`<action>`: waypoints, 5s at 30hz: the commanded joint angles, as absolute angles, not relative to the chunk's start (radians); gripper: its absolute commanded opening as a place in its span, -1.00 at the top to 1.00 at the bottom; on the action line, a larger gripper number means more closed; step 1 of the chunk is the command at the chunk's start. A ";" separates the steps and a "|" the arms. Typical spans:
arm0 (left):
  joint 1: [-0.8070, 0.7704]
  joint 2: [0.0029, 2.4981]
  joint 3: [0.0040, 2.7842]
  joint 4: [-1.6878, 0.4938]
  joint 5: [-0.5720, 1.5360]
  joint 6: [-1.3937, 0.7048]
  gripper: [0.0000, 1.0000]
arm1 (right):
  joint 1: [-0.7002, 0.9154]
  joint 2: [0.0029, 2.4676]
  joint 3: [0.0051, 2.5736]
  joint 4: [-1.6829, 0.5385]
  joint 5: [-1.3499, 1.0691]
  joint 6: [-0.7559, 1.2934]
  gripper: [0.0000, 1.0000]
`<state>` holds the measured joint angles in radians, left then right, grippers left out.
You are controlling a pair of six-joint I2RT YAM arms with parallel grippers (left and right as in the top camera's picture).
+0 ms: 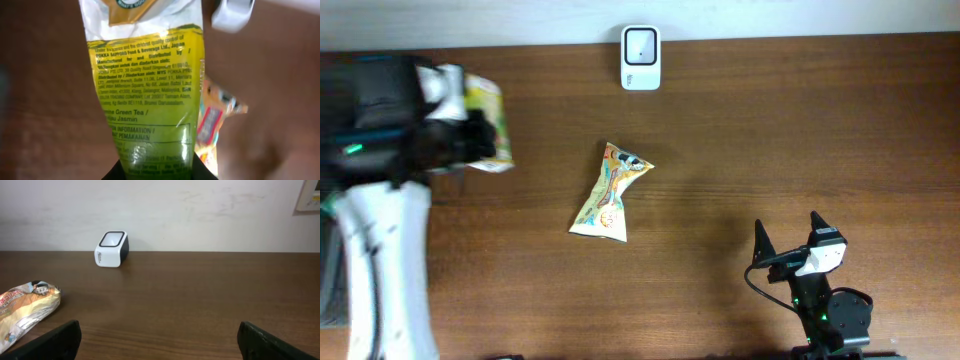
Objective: Scan the item barcode
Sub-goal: 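Place the green tea pouch left of the snack bag with left gripper, then grasp the green tissue pack in the basket with the left gripper, then place the green tissue pack right of the snack bag with left gripper, then grasp the orange tissue pack in the basket with the left gripper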
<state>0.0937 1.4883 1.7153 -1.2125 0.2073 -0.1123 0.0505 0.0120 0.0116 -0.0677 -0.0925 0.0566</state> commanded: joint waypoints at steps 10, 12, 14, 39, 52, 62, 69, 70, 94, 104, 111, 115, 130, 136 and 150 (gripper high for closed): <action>-0.147 1.892 1.289 -0.838 0.073 -0.118 0.54 | 0.059 0.006 0.006 -0.071 -0.097 0.061 -0.98; -0.163 1.925 1.289 -0.830 0.070 -0.118 0.30 | 0.059 0.006 0.006 -0.071 -0.097 0.061 -0.97; -0.180 1.928 1.292 -0.823 0.046 -0.118 -0.98 | 0.059 0.006 0.006 -0.071 -0.097 0.061 -0.97; 0.665 1.863 2.165 -1.209 -0.185 -0.183 -0.99 | 0.059 0.006 0.006 -0.071 -0.097 0.061 -0.97; 0.780 2.259 2.142 -1.182 -0.078 -0.152 -0.67 | 0.059 0.006 0.006 -0.071 -0.097 0.061 -0.97; 0.795 2.413 2.142 -1.187 -0.067 -0.117 -0.57 | 0.059 0.006 0.006 -0.071 -0.097 0.061 -0.97; 0.795 2.488 2.142 -1.176 -0.067 -0.114 0.17 | 0.059 0.006 0.006 -0.071 -0.097 0.061 -0.97; 0.795 2.487 2.142 -1.179 -0.067 -0.114 0.34 | 0.059 0.006 0.006 -0.071 -0.097 0.061 -0.97; 0.260 2.066 2.803 -1.688 0.108 -0.102 0.36 | 0.059 0.006 0.006 -0.071 -0.097 0.061 -0.97; -0.352 2.066 2.121 -1.247 0.199 -0.104 0.30 | 0.059 0.006 0.006 -0.071 -0.097 0.061 -0.97; -0.604 2.066 1.798 -0.916 0.164 -0.148 0.23 | 0.059 0.006 0.006 -0.071 -0.097 0.061 -0.97; -0.666 2.066 1.681 -0.917 0.046 -0.148 0.13 | 0.059 0.006 0.006 -0.071 -0.097 0.061 -0.97; -0.171 1.978 2.461 -1.227 -0.061 -0.141 -0.99 | 0.059 0.006 0.006 -0.071 -0.097 0.061 -0.97; 0.371 1.971 2.576 -1.359 -0.107 -0.322 -1.00 | 0.059 0.006 0.006 -0.071 -0.097 0.061 -0.97; 0.670 2.207 2.095 -1.095 -0.004 -0.354 -0.98 | 0.059 0.006 0.006 -0.071 -0.097 0.061 -0.97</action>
